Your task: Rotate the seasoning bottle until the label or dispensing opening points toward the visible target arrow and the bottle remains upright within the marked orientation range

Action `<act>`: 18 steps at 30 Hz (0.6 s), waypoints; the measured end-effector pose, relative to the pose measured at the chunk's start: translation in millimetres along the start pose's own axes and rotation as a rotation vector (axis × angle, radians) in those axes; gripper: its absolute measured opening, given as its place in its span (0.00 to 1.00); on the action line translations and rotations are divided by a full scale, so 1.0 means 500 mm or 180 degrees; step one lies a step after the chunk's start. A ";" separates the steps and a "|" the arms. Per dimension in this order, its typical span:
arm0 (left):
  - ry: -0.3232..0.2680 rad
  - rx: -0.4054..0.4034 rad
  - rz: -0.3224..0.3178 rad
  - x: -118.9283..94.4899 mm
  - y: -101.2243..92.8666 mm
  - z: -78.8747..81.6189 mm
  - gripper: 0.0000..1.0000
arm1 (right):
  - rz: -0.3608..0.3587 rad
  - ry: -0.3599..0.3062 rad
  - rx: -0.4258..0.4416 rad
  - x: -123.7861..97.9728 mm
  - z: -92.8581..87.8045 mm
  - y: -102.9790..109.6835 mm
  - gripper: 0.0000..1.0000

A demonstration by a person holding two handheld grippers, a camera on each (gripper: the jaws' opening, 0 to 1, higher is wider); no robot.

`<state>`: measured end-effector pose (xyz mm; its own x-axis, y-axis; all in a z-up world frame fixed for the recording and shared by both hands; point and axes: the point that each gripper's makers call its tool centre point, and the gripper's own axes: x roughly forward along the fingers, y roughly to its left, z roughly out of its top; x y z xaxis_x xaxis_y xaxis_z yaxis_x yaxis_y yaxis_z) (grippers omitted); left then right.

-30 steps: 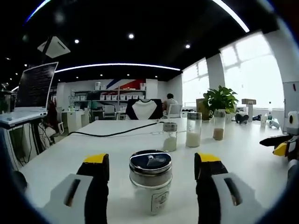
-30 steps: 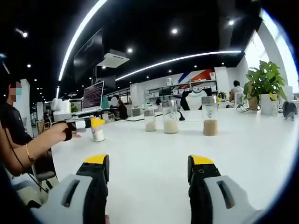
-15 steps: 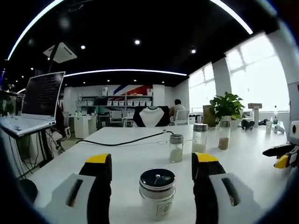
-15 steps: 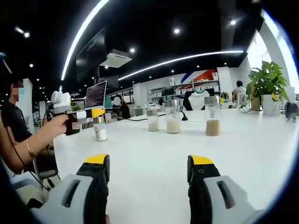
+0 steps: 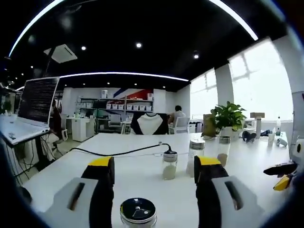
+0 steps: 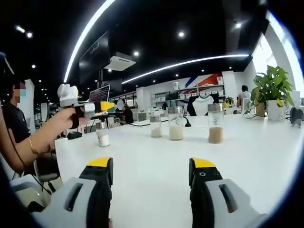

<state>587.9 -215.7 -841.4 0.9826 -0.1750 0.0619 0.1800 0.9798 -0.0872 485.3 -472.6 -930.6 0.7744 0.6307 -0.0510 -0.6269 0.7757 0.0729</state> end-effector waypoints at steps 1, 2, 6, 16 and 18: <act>0.0026 -0.0020 -0.0034 0.007 -0.006 -0.003 0.73 | 0.0004 -0.0007 -0.0007 -0.001 0.002 0.000 0.65; 0.0020 -0.0023 -0.0038 0.010 -0.008 -0.002 0.74 | 0.0003 -0.0012 -0.0014 -0.002 0.003 0.000 0.65; 0.0038 -0.0022 -0.0047 0.030 -0.021 -0.006 0.74 | -0.0016 -0.0026 -0.0035 -0.009 0.009 -0.005 0.65; 0.0223 0.0163 0.0019 0.097 -0.033 -0.036 0.72 | -0.0078 -0.0043 -0.0033 -0.023 0.010 -0.022 0.64; 0.0217 0.0215 0.0017 0.100 -0.042 -0.031 0.72 | -0.0095 -0.0046 -0.0032 -0.027 0.011 -0.026 0.64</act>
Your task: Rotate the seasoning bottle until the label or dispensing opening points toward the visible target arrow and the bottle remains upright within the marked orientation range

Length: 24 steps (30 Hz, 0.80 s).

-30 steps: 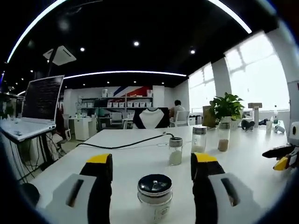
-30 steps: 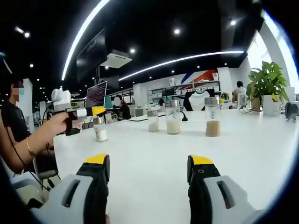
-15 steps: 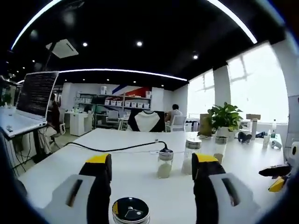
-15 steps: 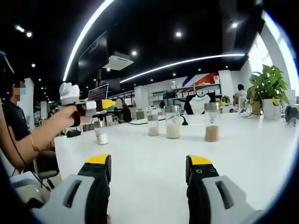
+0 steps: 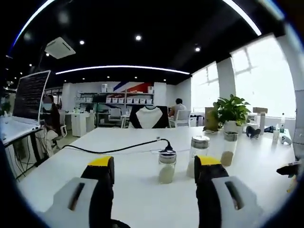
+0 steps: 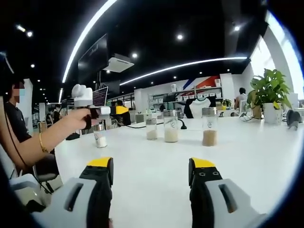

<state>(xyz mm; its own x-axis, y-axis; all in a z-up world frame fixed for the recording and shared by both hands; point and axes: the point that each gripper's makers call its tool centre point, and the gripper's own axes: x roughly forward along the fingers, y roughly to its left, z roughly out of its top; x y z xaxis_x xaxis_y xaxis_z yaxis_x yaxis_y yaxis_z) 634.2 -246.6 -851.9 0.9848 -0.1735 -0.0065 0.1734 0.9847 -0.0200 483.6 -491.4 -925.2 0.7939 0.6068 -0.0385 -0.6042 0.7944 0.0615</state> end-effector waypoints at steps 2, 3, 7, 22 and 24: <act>0.0002 0.0065 0.0001 0.004 -0.006 0.002 0.72 | -0.0025 -0.0005 0.0000 -0.003 0.001 -0.006 0.64; 0.0016 0.0084 0.0005 0.006 -0.008 0.002 0.72 | -0.0030 -0.0005 0.0004 -0.003 0.000 -0.007 0.64; 0.0013 0.0068 -0.0057 0.019 -0.022 0.006 0.71 | -0.0040 -0.0011 0.0027 -0.005 -0.001 -0.011 0.64; 0.0163 0.0077 -0.0127 0.136 -0.052 -0.006 0.68 | -0.0045 -0.0008 0.0064 -0.003 -0.004 -0.027 0.63; 0.0202 0.0117 -0.0079 0.159 -0.046 -0.018 0.67 | -0.0051 -0.0015 0.0080 -0.001 -0.003 -0.030 0.63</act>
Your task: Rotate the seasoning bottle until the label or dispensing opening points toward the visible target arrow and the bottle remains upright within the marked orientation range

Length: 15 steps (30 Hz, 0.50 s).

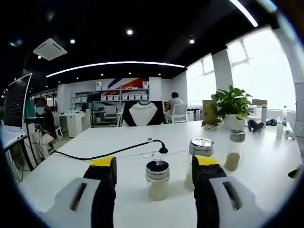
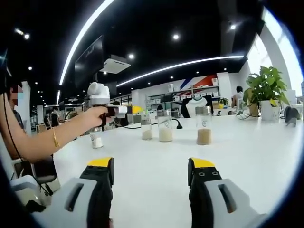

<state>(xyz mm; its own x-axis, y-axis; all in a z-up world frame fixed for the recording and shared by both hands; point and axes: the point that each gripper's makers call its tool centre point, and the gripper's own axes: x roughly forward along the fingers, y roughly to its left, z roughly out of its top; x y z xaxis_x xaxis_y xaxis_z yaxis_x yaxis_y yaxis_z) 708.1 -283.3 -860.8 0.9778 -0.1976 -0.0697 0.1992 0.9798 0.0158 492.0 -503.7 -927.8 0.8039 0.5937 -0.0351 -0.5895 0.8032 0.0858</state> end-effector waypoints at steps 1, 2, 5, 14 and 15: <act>0.0041 -0.0034 0.0013 0.007 0.001 -0.006 0.66 | 0.0004 0.0001 0.0003 0.001 0.000 -0.001 0.63; 0.0042 -0.0053 0.0013 0.018 0.001 -0.010 0.66 | 0.0012 0.0003 0.0000 0.003 0.000 -0.001 0.63; 0.0114 -0.0021 0.0007 0.039 -0.005 -0.027 0.66 | 0.0022 0.0021 0.0009 0.008 -0.002 -0.005 0.63; 0.0185 -0.0031 -0.0001 0.084 -0.015 -0.071 0.62 | -0.0014 -0.0005 0.0005 0.016 0.005 -0.020 0.62; 0.0226 -0.0046 -0.0006 0.090 -0.016 -0.081 0.62 | -0.0024 0.0027 0.0008 0.017 0.000 -0.024 0.62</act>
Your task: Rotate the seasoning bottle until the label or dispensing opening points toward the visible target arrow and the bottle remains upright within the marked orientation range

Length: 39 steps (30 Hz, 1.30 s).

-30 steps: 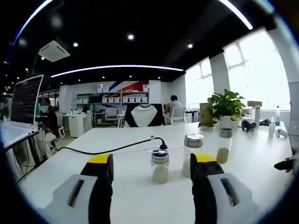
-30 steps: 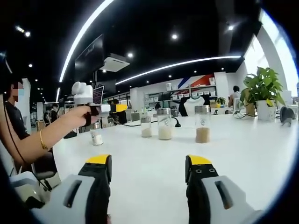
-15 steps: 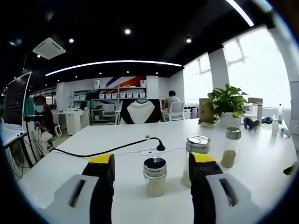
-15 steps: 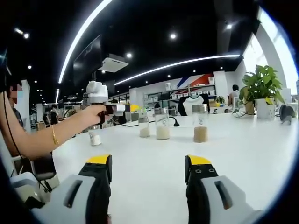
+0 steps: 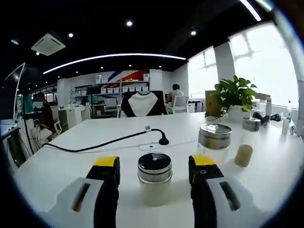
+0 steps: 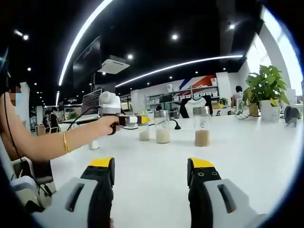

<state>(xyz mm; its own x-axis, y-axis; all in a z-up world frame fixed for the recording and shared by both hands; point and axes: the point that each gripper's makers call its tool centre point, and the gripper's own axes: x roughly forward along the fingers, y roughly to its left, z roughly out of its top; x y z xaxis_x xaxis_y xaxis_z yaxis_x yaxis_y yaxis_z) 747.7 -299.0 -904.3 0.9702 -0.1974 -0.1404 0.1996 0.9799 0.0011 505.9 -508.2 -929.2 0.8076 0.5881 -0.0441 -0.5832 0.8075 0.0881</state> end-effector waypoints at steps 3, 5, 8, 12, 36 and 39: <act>0.0074 -0.0004 0.0008 0.012 -0.003 -0.020 0.62 | -0.0022 0.0011 0.0023 -0.003 -0.003 -0.005 0.62; 0.0113 -0.0006 0.0037 0.019 -0.003 -0.032 0.61 | -0.0053 0.0014 0.0020 -0.007 -0.004 -0.009 0.62; 0.0114 -0.0070 0.0046 0.022 -0.002 -0.043 0.60 | -0.0077 0.0015 0.0046 -0.008 -0.007 -0.015 0.61; 0.0156 -0.0097 0.0074 0.027 -0.002 -0.057 0.59 | -0.0086 0.0024 0.0078 -0.009 -0.012 -0.019 0.61; 0.0121 -0.0132 -0.0032 0.043 -0.005 -0.065 0.38 | -0.0099 0.0077 0.0206 -0.010 -0.028 -0.029 0.60; 0.0091 -0.0113 -0.0007 0.040 -0.003 -0.065 0.37 | -0.0095 0.0078 0.0226 -0.011 -0.028 -0.027 0.60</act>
<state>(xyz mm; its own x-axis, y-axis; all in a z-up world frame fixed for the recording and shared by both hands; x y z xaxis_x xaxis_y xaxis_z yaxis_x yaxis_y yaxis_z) 762.3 -303.7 -939.2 0.9653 -0.1992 -0.1687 0.1962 0.9800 -0.0344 508.2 -521.9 -944.2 0.8216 0.5655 -0.0719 -0.5506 0.8199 0.1568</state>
